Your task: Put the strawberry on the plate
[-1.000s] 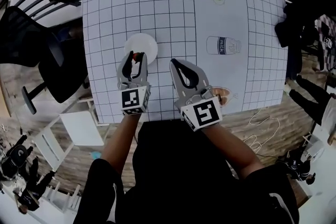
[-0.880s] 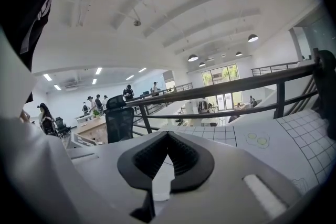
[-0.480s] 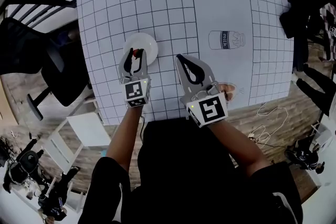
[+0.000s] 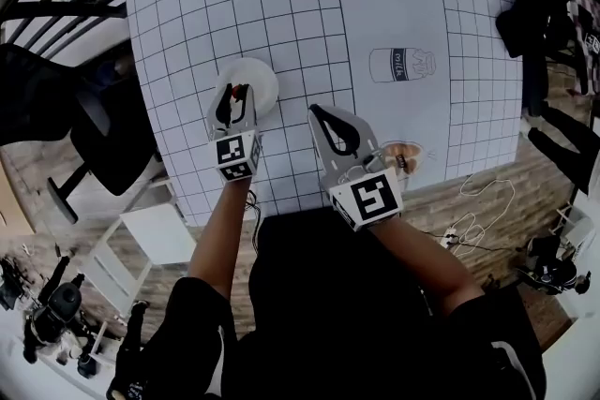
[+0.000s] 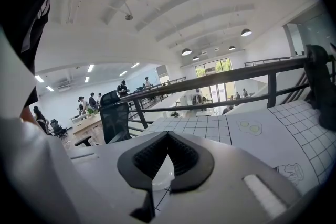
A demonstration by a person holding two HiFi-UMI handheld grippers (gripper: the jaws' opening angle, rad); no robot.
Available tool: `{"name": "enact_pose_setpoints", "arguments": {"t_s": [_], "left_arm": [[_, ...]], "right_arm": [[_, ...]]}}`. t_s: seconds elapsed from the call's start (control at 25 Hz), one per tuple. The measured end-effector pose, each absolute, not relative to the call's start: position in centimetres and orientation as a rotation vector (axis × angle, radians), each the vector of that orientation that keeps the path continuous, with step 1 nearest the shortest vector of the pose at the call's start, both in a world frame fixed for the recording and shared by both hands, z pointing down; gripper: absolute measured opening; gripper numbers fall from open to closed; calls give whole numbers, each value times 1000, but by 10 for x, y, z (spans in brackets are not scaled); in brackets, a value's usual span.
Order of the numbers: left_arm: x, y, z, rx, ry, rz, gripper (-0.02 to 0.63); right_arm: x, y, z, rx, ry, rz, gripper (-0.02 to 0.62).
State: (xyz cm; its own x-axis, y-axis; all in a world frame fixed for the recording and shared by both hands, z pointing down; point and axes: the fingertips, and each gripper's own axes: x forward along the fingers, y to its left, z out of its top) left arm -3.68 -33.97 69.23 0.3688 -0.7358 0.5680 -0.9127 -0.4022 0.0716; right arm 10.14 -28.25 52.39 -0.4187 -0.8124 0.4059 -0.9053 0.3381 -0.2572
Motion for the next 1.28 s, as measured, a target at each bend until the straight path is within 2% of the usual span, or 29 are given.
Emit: {"name": "enact_pose_setpoints", "arguments": {"t_s": [0.84,1.28], "left_arm": [[-33,-338,728,2240,-1346,761,161],[-27,-335,727,2239,-1339,778,227]], "right_arm": [[113,-280,523,1581,-2355,640,-3],[117,-270,512,1591,-2376,597,-3]]}}
